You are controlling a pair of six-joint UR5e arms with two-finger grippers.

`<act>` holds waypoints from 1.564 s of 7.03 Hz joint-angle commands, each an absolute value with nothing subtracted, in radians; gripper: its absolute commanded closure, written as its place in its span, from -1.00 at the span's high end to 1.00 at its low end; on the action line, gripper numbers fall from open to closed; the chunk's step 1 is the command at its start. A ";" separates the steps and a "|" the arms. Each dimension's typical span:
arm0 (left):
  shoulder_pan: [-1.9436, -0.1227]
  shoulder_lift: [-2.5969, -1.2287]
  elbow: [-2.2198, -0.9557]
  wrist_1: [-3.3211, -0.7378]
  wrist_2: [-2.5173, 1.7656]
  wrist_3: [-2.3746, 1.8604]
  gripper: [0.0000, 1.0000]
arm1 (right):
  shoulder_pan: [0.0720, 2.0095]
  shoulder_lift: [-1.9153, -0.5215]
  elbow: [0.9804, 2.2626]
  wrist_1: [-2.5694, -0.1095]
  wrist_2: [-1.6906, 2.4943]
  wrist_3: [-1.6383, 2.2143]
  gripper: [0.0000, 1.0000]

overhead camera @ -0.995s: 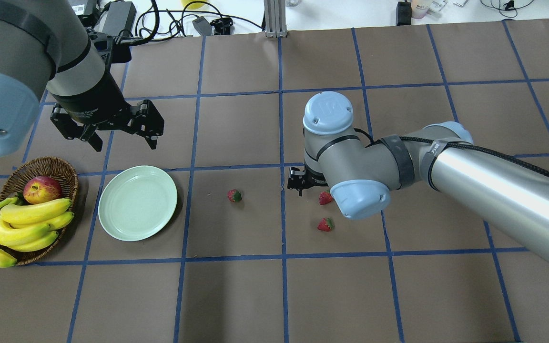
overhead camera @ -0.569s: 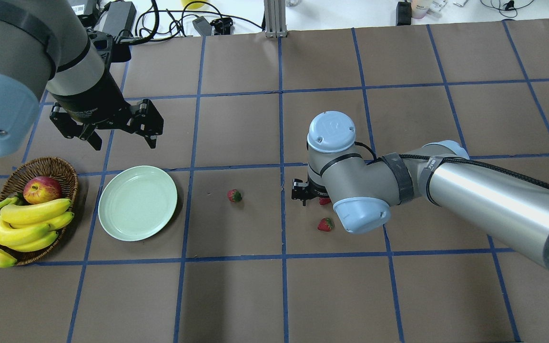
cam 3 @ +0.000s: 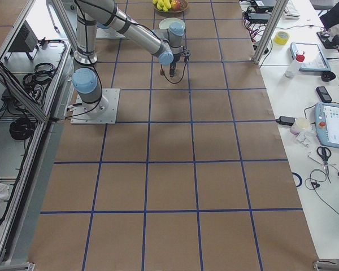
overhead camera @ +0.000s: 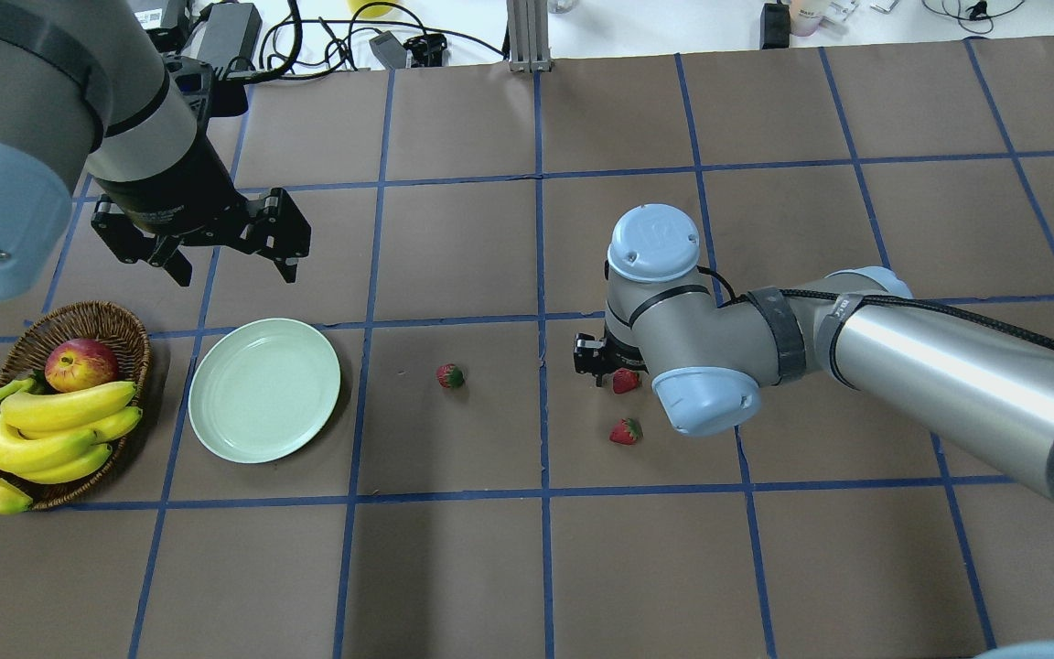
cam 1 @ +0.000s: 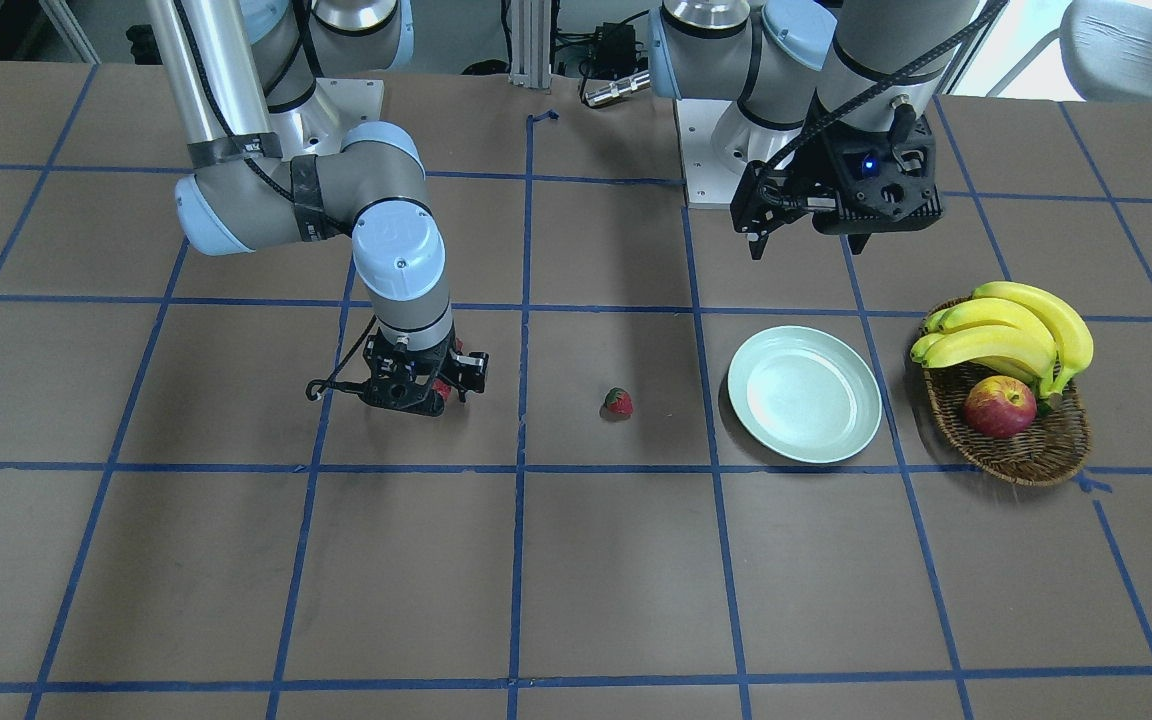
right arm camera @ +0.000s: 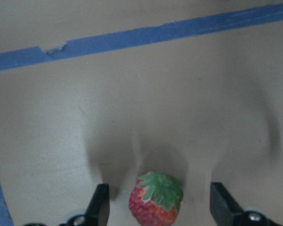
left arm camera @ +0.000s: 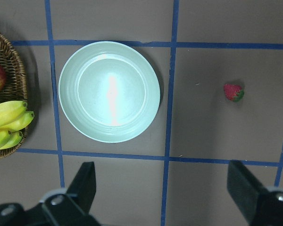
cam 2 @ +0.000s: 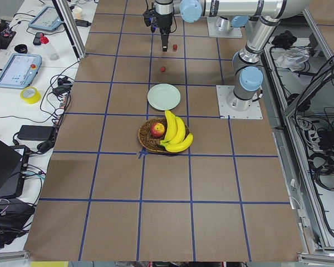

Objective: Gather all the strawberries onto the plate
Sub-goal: 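Return the right gripper to the strawberries and grasp a second one, then carry the second strawberry with the right gripper and set it beside the first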

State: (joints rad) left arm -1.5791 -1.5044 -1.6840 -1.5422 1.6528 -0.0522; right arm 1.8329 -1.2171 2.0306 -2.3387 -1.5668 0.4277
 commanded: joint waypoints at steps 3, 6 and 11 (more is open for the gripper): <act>-1.578 -1.499 -1.686 -1.542 1.654 -0.051 1.00 | 1.832 -1.216 2.017 -2.330 -1.540 0.413 -1.00; -1.574 -1.499 -1.686 -1.542 1.654 -0.051 1.00 | 1.847 -1.233 1.970 -2.315 -1.501 0.437 -1.00; -1.575 -1.500 -1.686 -1.542 1.655 -0.052 1.00 | 2.022 -1.052 1.763 -2.321 -1.391 0.564 -1.00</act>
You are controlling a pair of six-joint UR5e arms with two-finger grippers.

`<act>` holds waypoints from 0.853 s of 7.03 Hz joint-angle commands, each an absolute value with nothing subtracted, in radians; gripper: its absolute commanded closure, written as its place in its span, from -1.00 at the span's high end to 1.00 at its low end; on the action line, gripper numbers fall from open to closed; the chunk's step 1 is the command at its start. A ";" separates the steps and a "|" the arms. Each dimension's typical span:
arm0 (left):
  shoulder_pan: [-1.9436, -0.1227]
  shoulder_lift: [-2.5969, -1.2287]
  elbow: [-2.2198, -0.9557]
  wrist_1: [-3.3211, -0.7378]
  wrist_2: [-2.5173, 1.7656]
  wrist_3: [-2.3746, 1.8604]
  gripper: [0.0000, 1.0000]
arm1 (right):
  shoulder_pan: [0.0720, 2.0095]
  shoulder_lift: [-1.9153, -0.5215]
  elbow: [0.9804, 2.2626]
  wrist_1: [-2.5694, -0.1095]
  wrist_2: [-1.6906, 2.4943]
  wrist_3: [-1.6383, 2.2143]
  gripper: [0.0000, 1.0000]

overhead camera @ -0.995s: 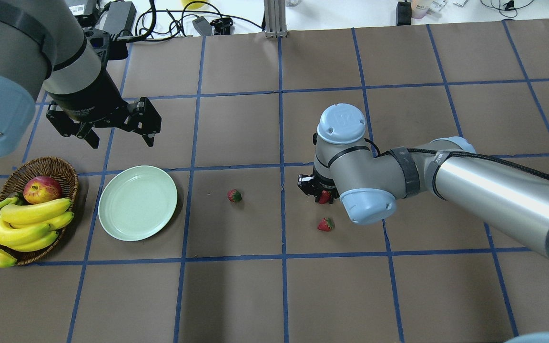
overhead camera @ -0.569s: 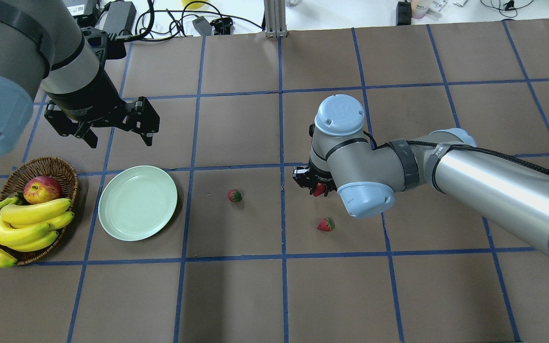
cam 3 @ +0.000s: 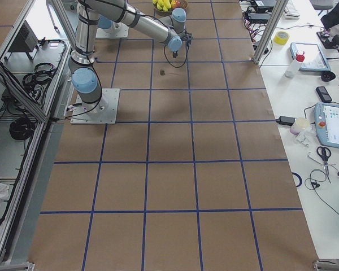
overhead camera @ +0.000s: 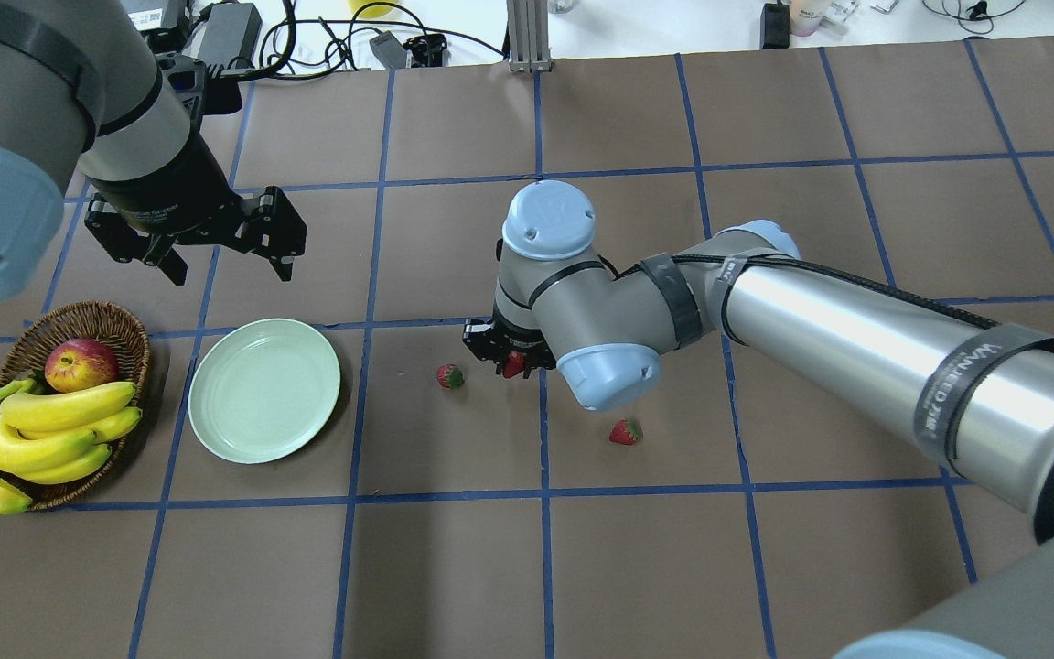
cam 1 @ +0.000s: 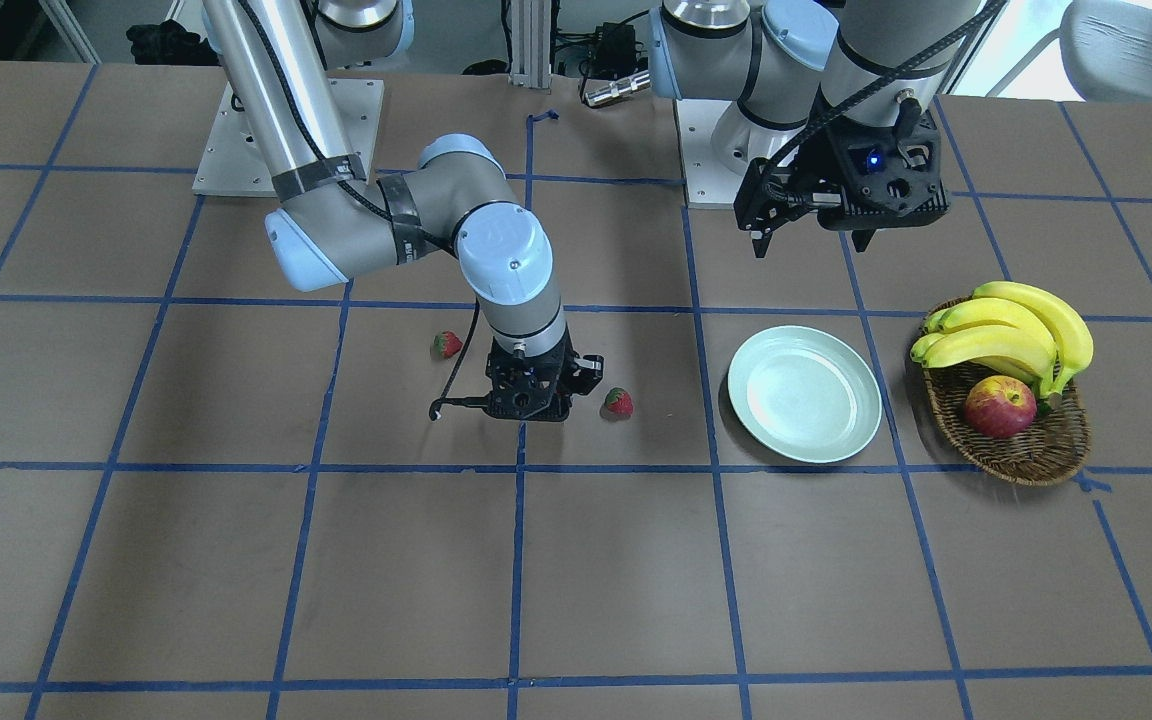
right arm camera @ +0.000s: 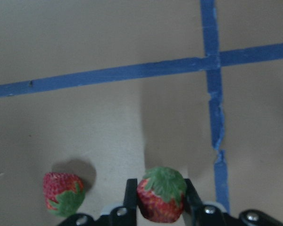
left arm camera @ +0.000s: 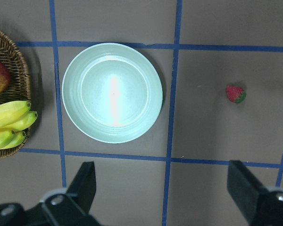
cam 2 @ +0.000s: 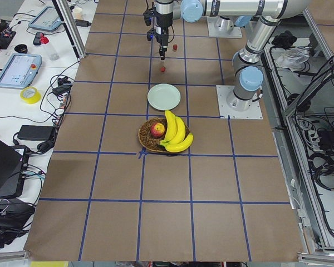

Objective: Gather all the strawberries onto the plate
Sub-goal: 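Carry the second strawberry with the right gripper and set it beside the first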

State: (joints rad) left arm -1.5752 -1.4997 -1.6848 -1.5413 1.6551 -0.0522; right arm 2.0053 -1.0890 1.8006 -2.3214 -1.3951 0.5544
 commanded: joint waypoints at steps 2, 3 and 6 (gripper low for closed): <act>-1.575 -1.500 -1.684 -1.540 1.652 -0.052 1.00 | 2.020 -1.057 1.764 -2.321 -1.393 0.581 0.81; -1.575 -1.500 -1.684 -1.540 1.652 -0.052 1.00 | 2.020 -1.083 1.767 -2.318 -1.408 0.583 0.97; -1.572 -1.500 -1.684 -1.534 1.643 -0.052 1.00 | 1.935 -1.282 1.890 -2.122 -1.544 0.560 0.99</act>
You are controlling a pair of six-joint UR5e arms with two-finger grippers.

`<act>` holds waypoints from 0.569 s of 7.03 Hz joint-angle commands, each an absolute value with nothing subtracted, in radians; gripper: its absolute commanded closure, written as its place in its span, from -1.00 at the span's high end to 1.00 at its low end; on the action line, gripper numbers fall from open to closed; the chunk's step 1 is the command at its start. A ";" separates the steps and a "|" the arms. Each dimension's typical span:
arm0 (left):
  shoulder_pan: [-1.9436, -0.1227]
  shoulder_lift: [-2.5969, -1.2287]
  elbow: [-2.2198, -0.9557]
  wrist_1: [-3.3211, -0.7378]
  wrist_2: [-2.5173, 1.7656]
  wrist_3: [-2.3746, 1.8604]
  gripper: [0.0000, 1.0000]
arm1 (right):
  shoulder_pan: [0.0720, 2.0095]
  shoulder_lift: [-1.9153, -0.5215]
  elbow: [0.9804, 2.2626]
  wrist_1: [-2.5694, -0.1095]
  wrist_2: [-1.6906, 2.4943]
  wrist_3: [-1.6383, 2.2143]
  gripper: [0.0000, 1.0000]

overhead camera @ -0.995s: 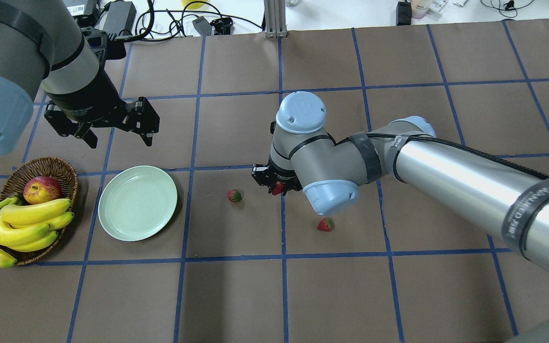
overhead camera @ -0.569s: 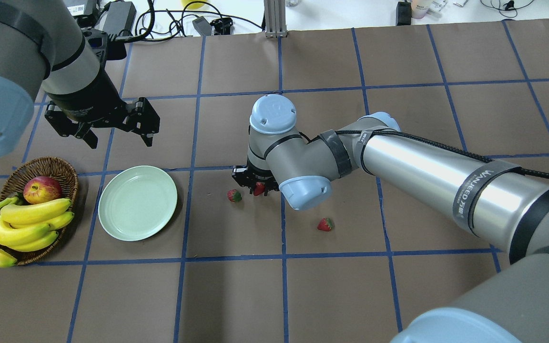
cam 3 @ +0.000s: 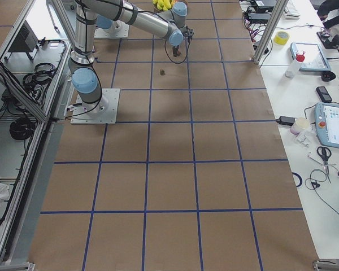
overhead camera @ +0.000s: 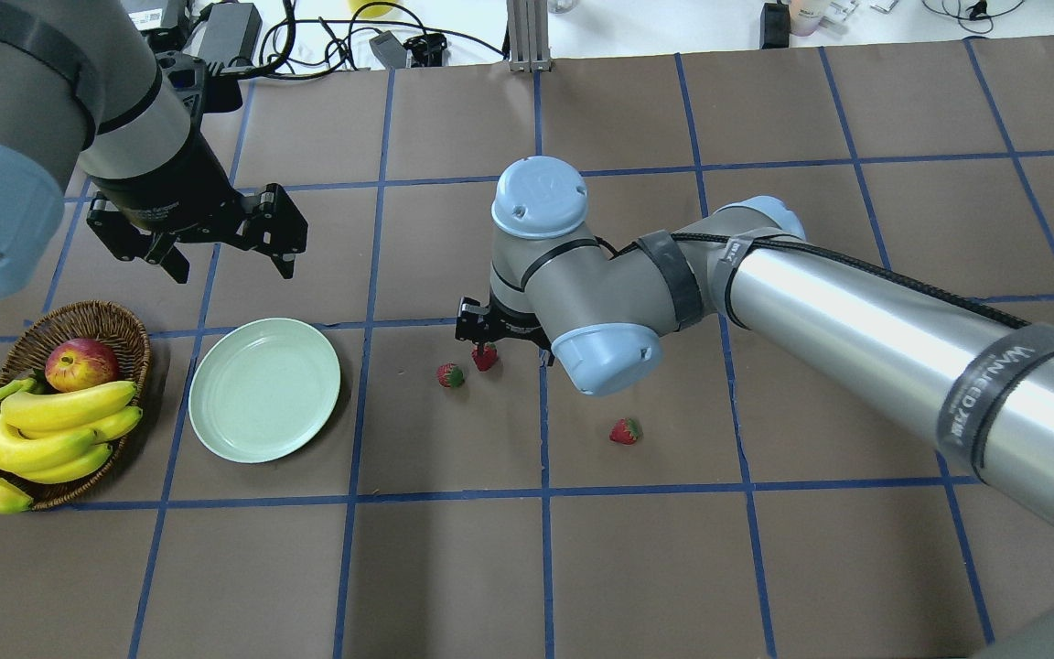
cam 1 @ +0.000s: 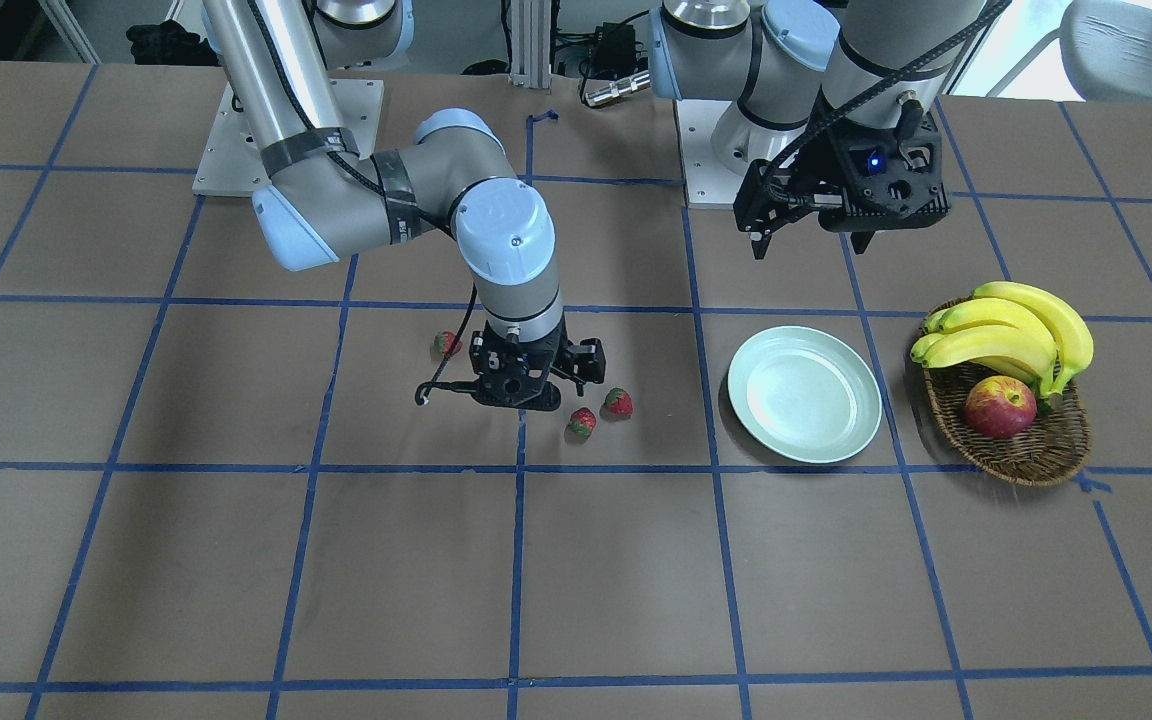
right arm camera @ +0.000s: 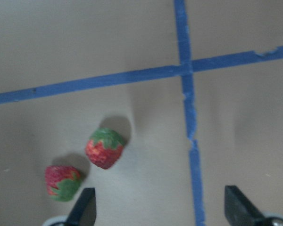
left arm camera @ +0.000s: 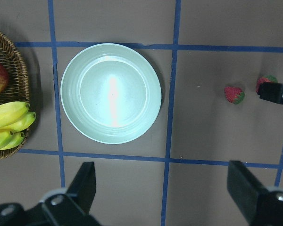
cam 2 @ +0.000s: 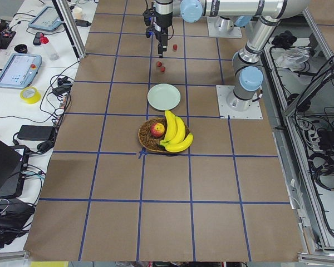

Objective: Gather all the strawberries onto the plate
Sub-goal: 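Carry the second strawberry with the right gripper and set it beside the first, then move the right gripper back and grasp the last strawberry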

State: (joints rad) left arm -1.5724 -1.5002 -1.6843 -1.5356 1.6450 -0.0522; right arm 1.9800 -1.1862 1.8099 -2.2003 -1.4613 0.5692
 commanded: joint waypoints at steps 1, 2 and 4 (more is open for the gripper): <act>-1.569 -1.497 -1.684 -1.535 1.649 -0.051 1.00 | 1.898 -1.339 1.999 -2.141 -1.567 0.496 0.96; -1.565 -1.500 -1.683 -1.531 1.648 -0.051 1.00 | 1.876 -1.347 2.090 -2.243 -1.568 0.445 0.93; -1.565 -1.517 -1.686 -1.464 1.648 -0.051 1.00 | 1.878 -1.325 2.169 -2.325 -1.556 0.446 0.74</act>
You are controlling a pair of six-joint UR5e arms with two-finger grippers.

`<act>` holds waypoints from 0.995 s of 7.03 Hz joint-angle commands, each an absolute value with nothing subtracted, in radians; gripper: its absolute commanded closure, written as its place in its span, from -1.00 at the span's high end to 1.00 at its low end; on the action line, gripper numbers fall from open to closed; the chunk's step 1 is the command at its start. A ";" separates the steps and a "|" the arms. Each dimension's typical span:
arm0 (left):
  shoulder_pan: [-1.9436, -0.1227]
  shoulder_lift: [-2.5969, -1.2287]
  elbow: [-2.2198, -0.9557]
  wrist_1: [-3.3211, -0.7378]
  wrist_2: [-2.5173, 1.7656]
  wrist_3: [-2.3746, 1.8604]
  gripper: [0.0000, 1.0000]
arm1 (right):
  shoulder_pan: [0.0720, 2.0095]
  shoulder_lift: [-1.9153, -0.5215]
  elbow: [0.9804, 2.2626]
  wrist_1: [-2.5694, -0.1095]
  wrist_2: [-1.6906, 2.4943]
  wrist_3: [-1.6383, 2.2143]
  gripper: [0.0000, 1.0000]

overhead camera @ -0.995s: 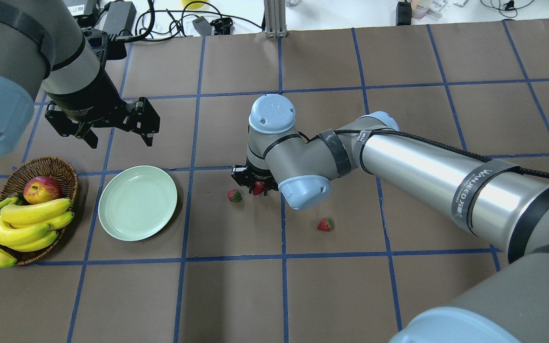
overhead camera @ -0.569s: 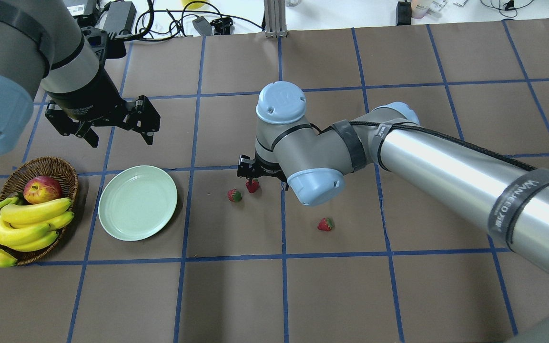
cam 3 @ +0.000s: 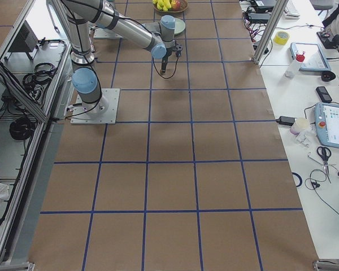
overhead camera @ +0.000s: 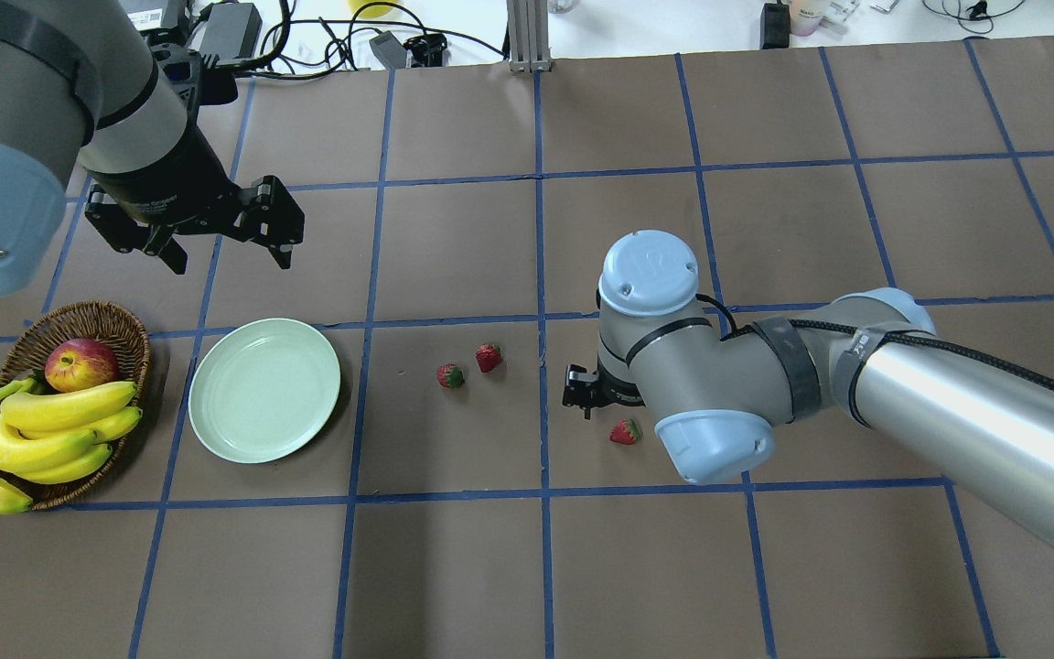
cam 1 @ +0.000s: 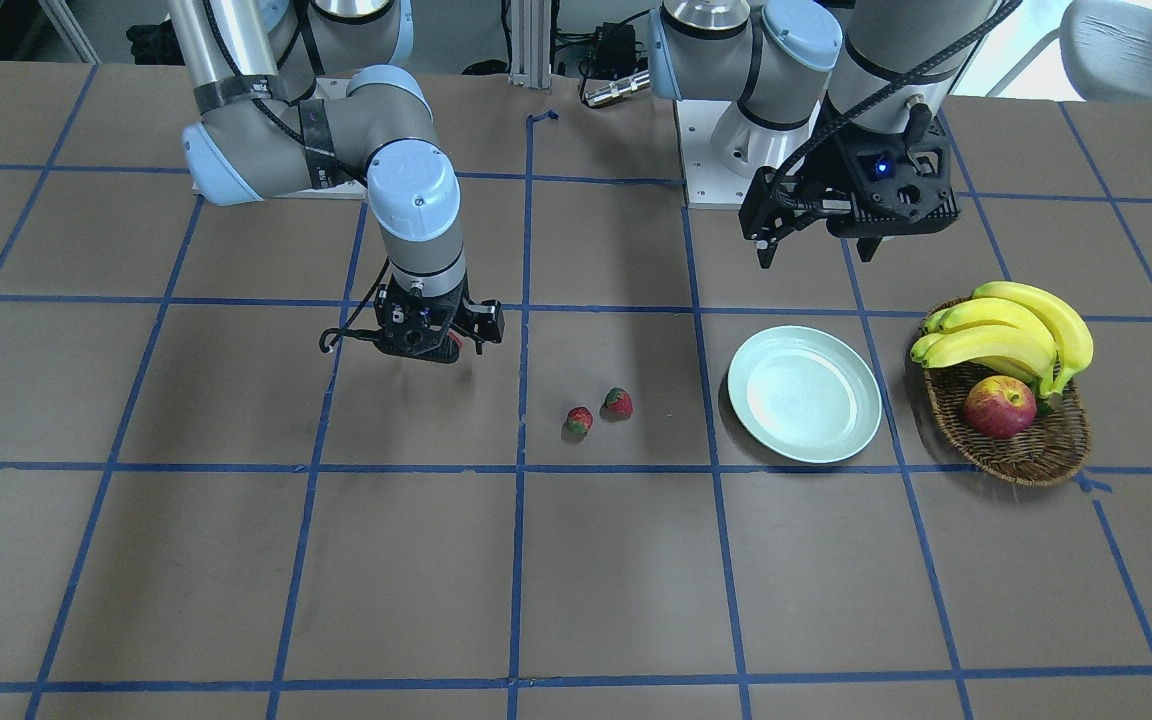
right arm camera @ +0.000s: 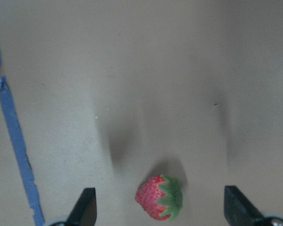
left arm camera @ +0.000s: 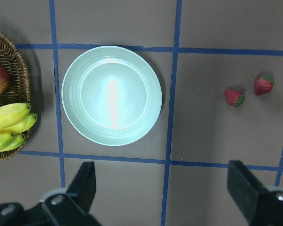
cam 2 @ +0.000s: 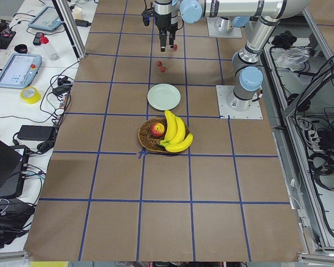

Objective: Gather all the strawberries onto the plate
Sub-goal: 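Move the right gripper back and grasp the last strawberry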

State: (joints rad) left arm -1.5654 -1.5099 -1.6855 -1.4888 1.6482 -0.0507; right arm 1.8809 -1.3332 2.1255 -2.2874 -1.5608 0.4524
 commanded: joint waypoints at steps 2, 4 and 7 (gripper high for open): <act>-1.563 -1.500 -1.687 -1.495 1.651 -0.054 1.00 | 1.878 -1.305 2.171 -2.367 -1.549 0.449 0.51; -1.565 -1.522 -1.684 -1.474 1.646 -0.103 1.00 | 1.878 -1.305 2.161 -2.364 -1.549 0.443 -0.09; -1.565 -1.555 -1.677 -1.454 1.616 -0.129 1.00 | 1.882 -1.307 2.135 -2.353 -1.545 0.449 -1.00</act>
